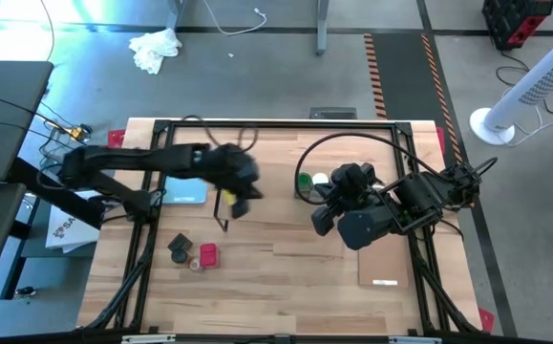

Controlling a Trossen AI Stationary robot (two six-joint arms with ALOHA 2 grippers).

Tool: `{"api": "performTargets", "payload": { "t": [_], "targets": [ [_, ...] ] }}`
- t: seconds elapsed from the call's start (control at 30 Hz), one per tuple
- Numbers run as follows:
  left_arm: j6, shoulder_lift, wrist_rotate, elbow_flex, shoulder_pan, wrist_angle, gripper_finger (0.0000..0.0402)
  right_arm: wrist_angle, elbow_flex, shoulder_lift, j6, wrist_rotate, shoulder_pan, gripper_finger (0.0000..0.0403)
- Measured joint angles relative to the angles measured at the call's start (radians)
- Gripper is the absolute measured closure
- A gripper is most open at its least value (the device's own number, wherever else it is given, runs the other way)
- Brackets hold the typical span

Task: Shelf spices
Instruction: Put the red seasoning can on the shelf

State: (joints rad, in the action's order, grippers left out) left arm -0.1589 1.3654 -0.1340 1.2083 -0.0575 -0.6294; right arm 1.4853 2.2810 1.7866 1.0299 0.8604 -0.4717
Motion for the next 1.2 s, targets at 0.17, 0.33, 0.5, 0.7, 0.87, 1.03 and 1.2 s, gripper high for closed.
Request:
{"api": "performTargets", "payload": {
  "t": [0.17,0.33,0.5,0.7,0.87,1.03,1.2],
  "targets": [
    [-0.067,-0.182,0.011,0.0,0.155,-0.289,0.0401,0.0,0.0,0.0,-0.03,-0.001,0.007,0.0403],
    [-0.329,-0.333,0.107,0.0,0.404,-0.338,0.0392,0.0,0.0,0.0,-0.043,-0.003,0.007,0.0403],
    [-0.632,-0.388,0.263,0.0,0.573,-0.414,0.0338,0.0,0.0,0.0,-0.041,-0.005,0.007,0.0403],
    [-0.749,-0.314,0.212,0.0,0.692,-0.515,0.0229,0.0,0.0,0.0,-0.043,-0.006,0.007,0.0403],
    [-0.746,-0.215,0.116,-0.001,0.754,-0.548,0.0158,-0.001,-0.001,0.0,-0.044,-0.006,0.007,0.0403],
    [-0.652,-0.11,0.139,-0.001,0.796,-0.576,0.013,-0.003,-0.041,-0.001,-0.035,-0.022,0.007,0.0403],
    [-0.591,-0.024,0.154,-0.001,0.806,-0.591,0.0128,-0.024,-0.105,0.0,-0.002,-0.082,0.014,0.0403]
  ]
}}
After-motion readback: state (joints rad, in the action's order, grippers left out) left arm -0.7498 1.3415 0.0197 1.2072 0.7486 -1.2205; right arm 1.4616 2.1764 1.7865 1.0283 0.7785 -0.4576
